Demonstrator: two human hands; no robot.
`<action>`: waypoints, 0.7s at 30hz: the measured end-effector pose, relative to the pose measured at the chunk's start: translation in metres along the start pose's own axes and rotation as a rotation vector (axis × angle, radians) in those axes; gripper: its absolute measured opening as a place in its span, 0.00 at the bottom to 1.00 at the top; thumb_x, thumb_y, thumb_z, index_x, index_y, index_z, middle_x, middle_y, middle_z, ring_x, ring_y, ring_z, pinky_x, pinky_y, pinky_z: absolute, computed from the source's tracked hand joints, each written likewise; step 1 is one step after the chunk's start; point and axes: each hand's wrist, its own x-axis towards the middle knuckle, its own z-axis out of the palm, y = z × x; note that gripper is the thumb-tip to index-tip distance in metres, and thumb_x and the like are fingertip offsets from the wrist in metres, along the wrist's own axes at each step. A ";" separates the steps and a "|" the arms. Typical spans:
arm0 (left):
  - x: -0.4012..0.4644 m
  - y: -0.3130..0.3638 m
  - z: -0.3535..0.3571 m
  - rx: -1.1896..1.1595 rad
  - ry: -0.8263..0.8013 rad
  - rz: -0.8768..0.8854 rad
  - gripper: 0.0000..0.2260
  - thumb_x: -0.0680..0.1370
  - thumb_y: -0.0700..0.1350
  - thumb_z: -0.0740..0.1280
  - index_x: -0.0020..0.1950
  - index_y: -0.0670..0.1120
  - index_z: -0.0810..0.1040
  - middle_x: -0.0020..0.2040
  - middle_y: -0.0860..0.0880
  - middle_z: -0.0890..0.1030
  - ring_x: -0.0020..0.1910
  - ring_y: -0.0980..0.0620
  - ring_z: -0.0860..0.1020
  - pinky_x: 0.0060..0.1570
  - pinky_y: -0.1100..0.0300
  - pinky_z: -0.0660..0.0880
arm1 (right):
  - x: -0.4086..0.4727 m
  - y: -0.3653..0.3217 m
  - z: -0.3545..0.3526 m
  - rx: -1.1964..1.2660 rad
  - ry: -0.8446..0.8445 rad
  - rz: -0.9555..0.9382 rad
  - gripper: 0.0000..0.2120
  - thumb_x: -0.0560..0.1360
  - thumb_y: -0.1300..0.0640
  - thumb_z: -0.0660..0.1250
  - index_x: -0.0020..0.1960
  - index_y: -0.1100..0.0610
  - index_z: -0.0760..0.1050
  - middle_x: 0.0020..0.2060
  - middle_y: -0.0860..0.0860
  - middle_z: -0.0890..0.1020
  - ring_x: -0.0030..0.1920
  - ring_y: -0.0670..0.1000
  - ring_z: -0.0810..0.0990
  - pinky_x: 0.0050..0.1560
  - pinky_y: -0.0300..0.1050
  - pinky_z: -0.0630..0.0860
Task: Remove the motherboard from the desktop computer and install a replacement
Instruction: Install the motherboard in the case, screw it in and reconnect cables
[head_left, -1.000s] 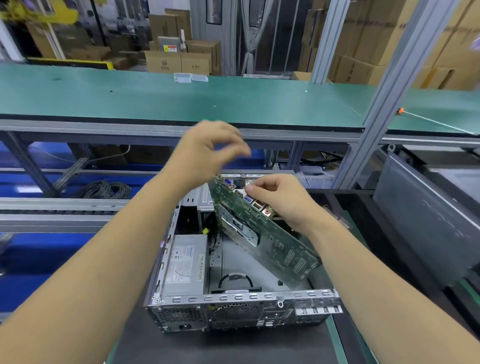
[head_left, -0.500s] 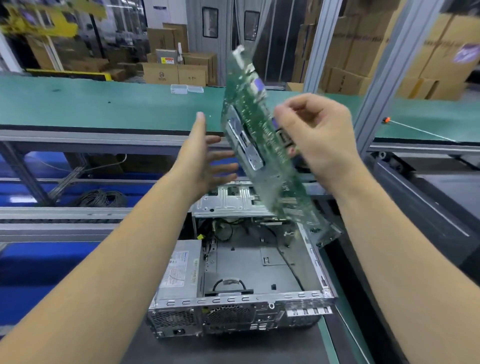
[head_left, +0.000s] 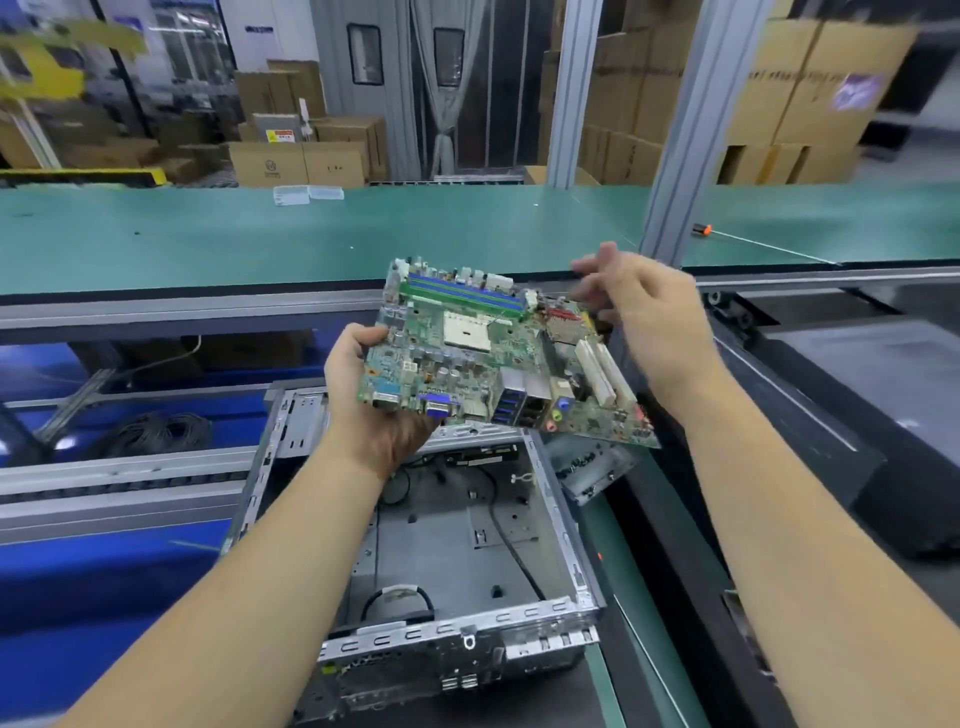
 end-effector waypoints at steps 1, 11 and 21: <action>0.004 -0.003 0.002 0.002 0.019 0.018 0.18 0.75 0.48 0.59 0.47 0.41 0.86 0.53 0.43 0.83 0.47 0.41 0.84 0.49 0.44 0.80 | 0.009 0.017 -0.016 -0.052 0.154 0.157 0.12 0.77 0.41 0.65 0.51 0.47 0.81 0.45 0.43 0.84 0.49 0.46 0.80 0.56 0.51 0.79; 0.050 -0.067 0.025 0.041 0.027 -0.045 0.14 0.70 0.46 0.62 0.45 0.43 0.85 0.53 0.44 0.83 0.47 0.42 0.83 0.52 0.44 0.80 | 0.009 0.107 -0.089 0.388 0.037 0.752 0.29 0.75 0.39 0.67 0.72 0.51 0.73 0.72 0.53 0.72 0.72 0.58 0.69 0.73 0.63 0.61; 0.105 -0.119 0.026 0.799 0.257 0.126 0.14 0.80 0.58 0.62 0.50 0.56 0.86 0.54 0.54 0.85 0.57 0.54 0.82 0.59 0.58 0.78 | 0.051 0.066 -0.166 -0.068 0.199 0.560 0.11 0.79 0.53 0.66 0.46 0.60 0.80 0.34 0.50 0.83 0.33 0.49 0.80 0.39 0.42 0.78</action>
